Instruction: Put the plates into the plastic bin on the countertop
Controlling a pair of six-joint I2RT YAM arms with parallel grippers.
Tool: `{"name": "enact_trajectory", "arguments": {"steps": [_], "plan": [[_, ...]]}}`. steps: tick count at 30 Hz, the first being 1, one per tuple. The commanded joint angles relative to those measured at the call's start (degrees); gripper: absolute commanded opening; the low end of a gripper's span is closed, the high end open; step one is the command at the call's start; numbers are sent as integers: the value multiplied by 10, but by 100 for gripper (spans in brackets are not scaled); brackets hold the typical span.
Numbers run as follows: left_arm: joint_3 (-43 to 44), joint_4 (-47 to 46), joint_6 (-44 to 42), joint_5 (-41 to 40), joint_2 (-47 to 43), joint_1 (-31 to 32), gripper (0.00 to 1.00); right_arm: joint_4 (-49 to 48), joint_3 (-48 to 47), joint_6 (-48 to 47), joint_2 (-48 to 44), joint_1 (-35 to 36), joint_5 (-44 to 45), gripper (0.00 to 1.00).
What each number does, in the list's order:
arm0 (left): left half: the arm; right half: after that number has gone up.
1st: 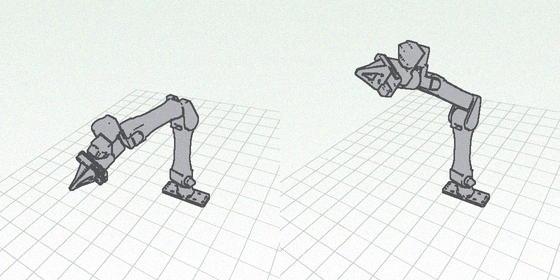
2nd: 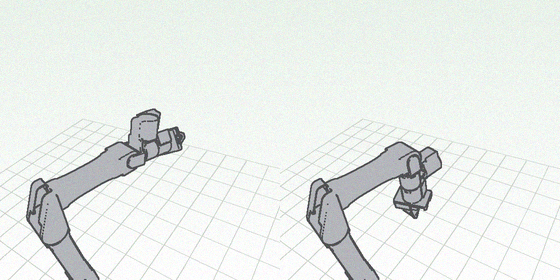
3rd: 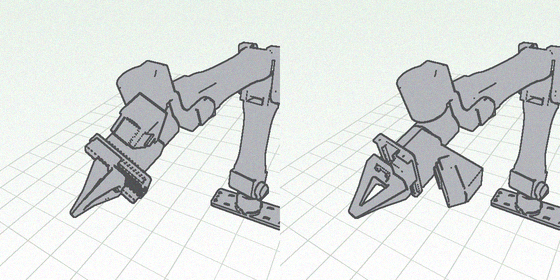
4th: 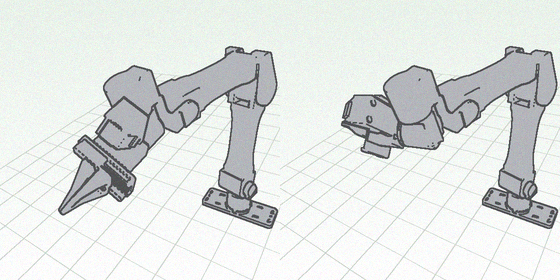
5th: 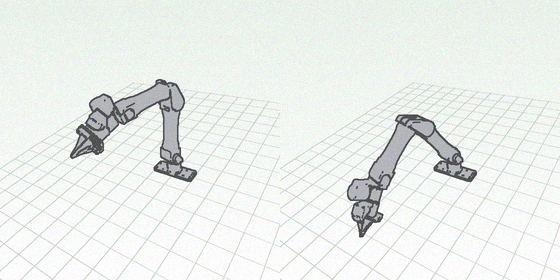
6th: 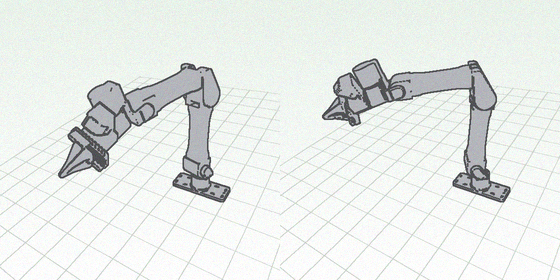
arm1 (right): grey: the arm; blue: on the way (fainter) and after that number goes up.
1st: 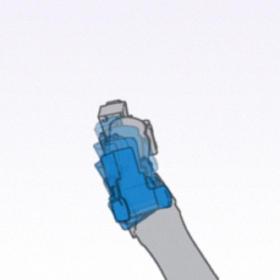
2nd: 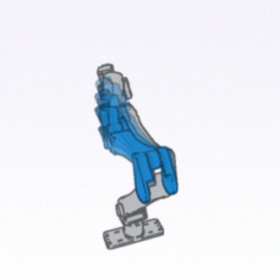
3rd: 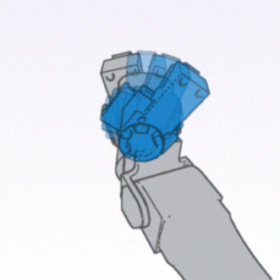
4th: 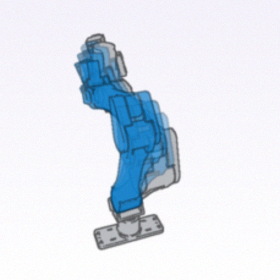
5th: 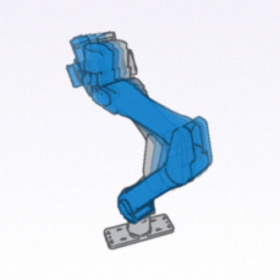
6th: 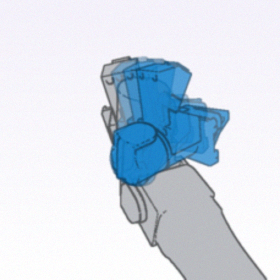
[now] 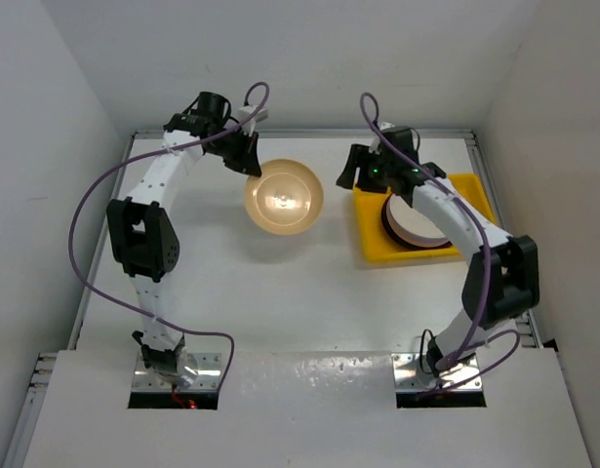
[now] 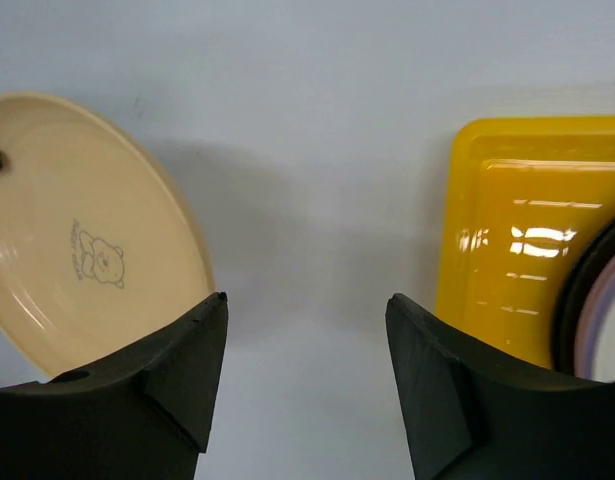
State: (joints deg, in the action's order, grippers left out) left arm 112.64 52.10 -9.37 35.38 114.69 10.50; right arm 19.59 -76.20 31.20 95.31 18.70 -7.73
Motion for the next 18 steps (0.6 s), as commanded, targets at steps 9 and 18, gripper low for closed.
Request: {"name": "enact_trajectory", "arguments": {"steps": [9,18], "plan": [[28,0,-7,19,-6,24,0,-65,-10,7,21,34,-112,64],[28,0,-7,45,-11,24,0,-72,-9,37,60,37,-115,0]]}}
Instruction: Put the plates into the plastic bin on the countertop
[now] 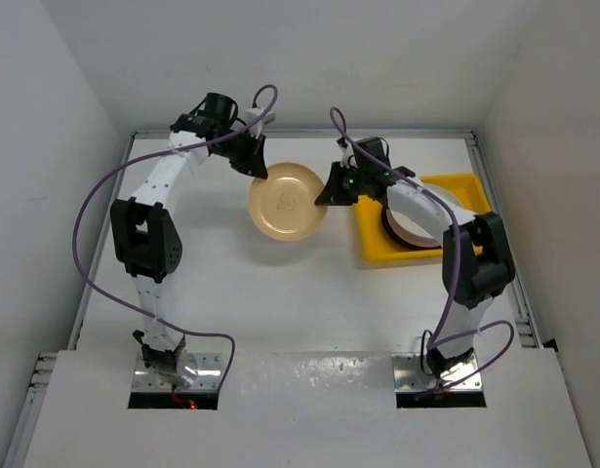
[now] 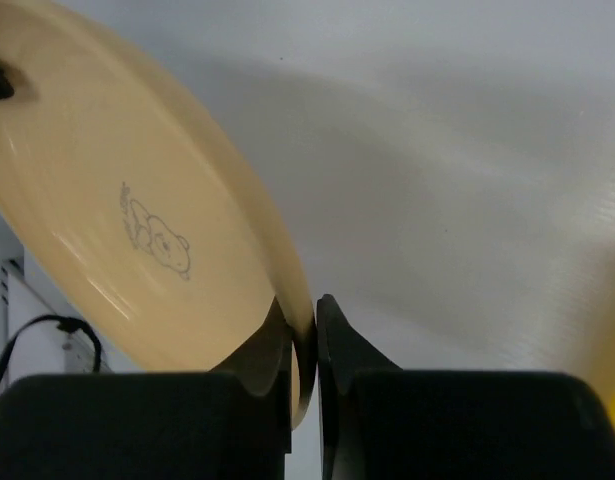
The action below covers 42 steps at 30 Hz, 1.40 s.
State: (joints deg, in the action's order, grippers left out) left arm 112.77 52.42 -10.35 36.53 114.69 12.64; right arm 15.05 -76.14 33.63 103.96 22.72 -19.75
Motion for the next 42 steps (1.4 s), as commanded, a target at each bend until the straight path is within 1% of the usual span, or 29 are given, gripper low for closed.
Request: {"name": "enact_trajectory", "arguments": {"steps": [1,2,3,5,6,7,8,10,11,12,13,14,15,18,21,23,26,27,29,30,31,32,33,36,38,42], "plan": [[27,-3,2,28,-11,3,0,-28,-4,12,-37,-6,9,0],[27,-3,2,22,-11,3,0,-27,-1,11,-42,-8,21,0],[27,-3,2,7,-11,3,8,-22,0,10,-54,-16,31,0],[27,-3,2,-17,-11,3,56,-6,6,20,-81,-37,39,0],[27,-3,2,-30,-11,3,85,-2,6,21,-89,-46,39,0],[33,2,2,-61,-11,3,100,8,8,23,-98,-84,38,0],[41,2,2,-76,-11,3,100,23,25,28,-130,-100,36,0],[49,2,2,-109,-11,-3,100,47,48,30,-154,-171,37,0],[55,2,2,-109,-11,-12,100,73,59,30,-181,-190,38,0],[55,7,2,-114,-11,-12,100,89,63,30,-186,-222,39,0],[55,7,2,-114,-11,-19,100,124,74,28,-200,-274,47,0],[55,7,2,-114,-11,-19,100,140,85,25,-212,-292,49,0],[55,7,2,-114,-11,-19,100,173,95,21,-226,-339,58,0],[42,13,2,-107,-6,-19,100,191,130,7,-257,-395,88,0],[37,13,2,-88,-1,-24,100,173,151,-1,-266,-440,100,0],[37,13,2,-81,4,-24,100,169,145,-3,-250,-453,96,0],[37,13,2,-74,4,-24,100,177,115,-19,-206,-461,79,5],[37,13,2,-74,4,-24,100,177,109,-18,-195,-460,79,19],[37,13,2,-74,4,-24,100,173,98,-19,-166,-460,85,56],[37,13,2,-74,4,-24,100,175,82,-20,-158,-460,104,68],[37,13,2,-74,4,-24,100,193,78,-26,-143,-460,116,72],[37,13,2,-74,4,-30,100,198,74,-32,-141,-458,147,77],[37,13,2,-74,4,-30,100,203,71,-36,-140,-453,159,83],[37,19,-3,-74,4,-30,100,210,76,-59,-155,-450,196,86],[37,19,-3,-74,4,-35,100,201,85,-69,-172,-450,209,86],[37,19,-3,-69,4,-40,100,209,93,-65,-213,-450,214,87]]}}
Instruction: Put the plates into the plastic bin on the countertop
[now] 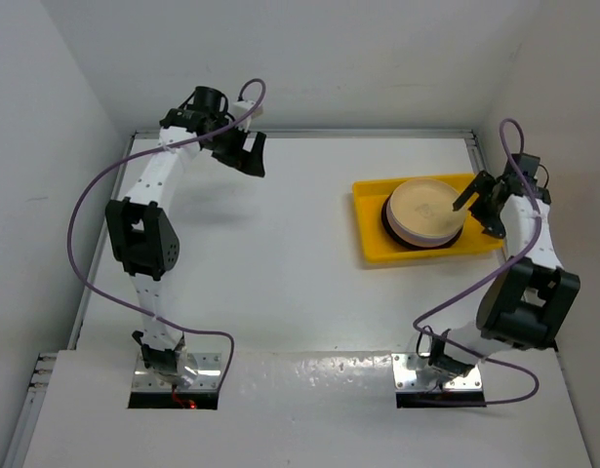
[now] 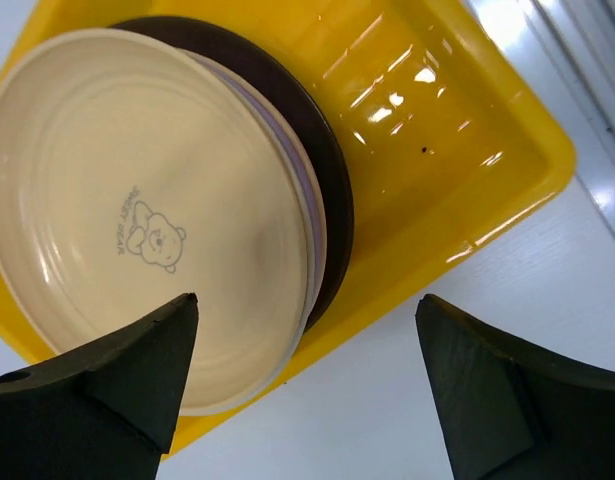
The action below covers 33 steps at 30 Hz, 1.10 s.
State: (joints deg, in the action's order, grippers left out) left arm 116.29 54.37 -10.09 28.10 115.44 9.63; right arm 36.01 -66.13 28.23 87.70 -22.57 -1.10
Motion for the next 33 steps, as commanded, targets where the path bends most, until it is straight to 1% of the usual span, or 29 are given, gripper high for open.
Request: {"name": "enact_trajectory", "arguments": {"steps": [1,2,3,4,6,8,9,10,11,12,13,14,16,17,18,20,22,23,26,30,33], "plan": [[2,-1,-5,9,-8,-10,100,-1,3,-7,-59,2,25,89],[2,-1,-5,3,-17,-10,100,-4,8,4,-104,2,25,91],[-8,-1,-5,-4,-23,-10,100,-8,15,9,-123,3,29,95],[-16,-1,-11,-19,-31,-10,100,-6,41,16,-178,2,29,100],[-38,-1,-17,-32,-64,-10,100,3,76,39,-214,1,27,100],[-88,-1,-22,-38,-92,-10,100,13,116,100,-285,-2,15,100],[-109,-1,-22,-38,-127,-15,100,22,147,113,-319,-2,13,100],[-157,-16,-28,-44,-149,-15,100,29,162,143,-334,-1,-12,100],[-181,-23,-28,-44,-172,-15,100,44,201,167,-363,0,-22,100],[-202,-23,-35,-44,-193,-15,100,63,215,183,-394,3,-25,100],[-239,-30,-42,-44,-229,-15,100,74,229,188,-412,5,-30,100],[-256,-30,-42,-44,-245,-22,100,94,263,191,-464,5,-33,100],[-291,-30,-49,-49,-272,-28,100,129,282,205,-499,6,-30,100],[-326,-30,-49,-65,-295,-34,100,152,298,207,-536,7,-20,100],[-343,-30,-49,-70,-304,-41,100,168,310,218,-572,7,-7,100],[-390,-30,-49,-76,-324,-50,100,187,325,220,-619,9,7,100],[-417,-30,-49,-81,-354,-57,100,197,333,214,-665,7,8,100],[-441,-30,-54,-87,-362,-65,100,211,331,213,-670,7,8,100],[-476,-30,-54,-100,-392,-72,100,220,328,207,-690,8,1,100],[-500,-30,-54,-100,-426,-77,100,231,327,196,-692,8,-13,100],[-500,-36,-54,-100,-442,-77,100,231,326,195,-696,8,-16,100]]}}
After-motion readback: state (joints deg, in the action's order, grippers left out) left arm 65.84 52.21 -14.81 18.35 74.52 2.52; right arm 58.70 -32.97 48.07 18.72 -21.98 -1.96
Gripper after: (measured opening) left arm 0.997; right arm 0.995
